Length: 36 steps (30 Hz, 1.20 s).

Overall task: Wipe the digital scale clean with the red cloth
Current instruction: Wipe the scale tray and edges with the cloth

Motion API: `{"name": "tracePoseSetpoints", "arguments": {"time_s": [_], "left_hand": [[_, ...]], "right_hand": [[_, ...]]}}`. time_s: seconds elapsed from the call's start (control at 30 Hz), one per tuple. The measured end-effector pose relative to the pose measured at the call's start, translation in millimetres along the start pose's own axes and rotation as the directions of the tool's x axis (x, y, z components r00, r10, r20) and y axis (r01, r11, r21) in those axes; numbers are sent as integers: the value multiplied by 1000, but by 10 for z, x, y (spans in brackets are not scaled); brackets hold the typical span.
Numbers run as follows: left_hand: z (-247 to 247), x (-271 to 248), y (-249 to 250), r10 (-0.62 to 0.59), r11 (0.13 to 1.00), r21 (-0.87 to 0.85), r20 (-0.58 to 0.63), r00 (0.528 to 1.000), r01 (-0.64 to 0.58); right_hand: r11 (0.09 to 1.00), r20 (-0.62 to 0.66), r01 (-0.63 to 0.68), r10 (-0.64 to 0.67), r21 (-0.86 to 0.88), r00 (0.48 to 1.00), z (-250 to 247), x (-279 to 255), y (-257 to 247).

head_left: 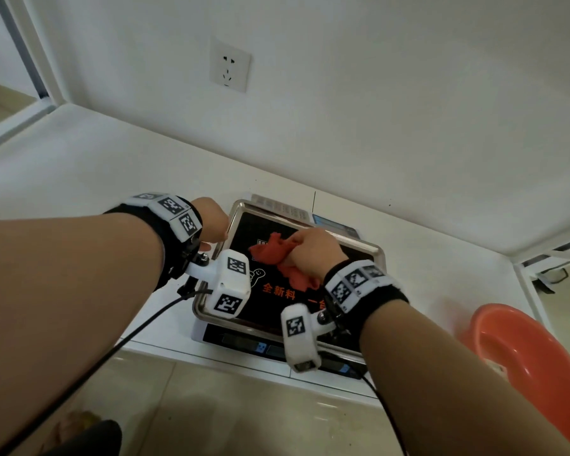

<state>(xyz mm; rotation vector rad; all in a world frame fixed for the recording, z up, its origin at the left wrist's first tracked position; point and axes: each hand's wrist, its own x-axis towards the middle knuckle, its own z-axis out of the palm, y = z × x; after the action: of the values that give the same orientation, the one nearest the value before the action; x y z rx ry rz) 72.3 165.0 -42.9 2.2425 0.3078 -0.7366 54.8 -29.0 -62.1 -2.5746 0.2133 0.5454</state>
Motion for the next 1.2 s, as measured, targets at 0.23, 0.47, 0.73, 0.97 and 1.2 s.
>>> {"name": "tracePoseSetpoints", "arguments": {"time_s": [0.23,0.47,0.73,0.97,1.2], "left_hand": [[-30,1,-105,19,999,-28,43,999,-18],[0,49,-213,-15,995,-91,141,990,28],[-18,59,-287,-8,999,-39,196,981,16],[63,92,-365,12,999,-52,181,983,-3],[25,97,-376,28,999,-41,204,979,-20]], "right_hand": [[990,-255,-140,132,-14,958,-392,164,219],[993,-200,-97,81,-71,976,-22,223,41],[992,20,-96,94,85,995,-63,340,-227],[988,-208,-133,114,-81,971,41,386,-255],[949,-55,147,-168,-279,984,281,368,-623]]}}
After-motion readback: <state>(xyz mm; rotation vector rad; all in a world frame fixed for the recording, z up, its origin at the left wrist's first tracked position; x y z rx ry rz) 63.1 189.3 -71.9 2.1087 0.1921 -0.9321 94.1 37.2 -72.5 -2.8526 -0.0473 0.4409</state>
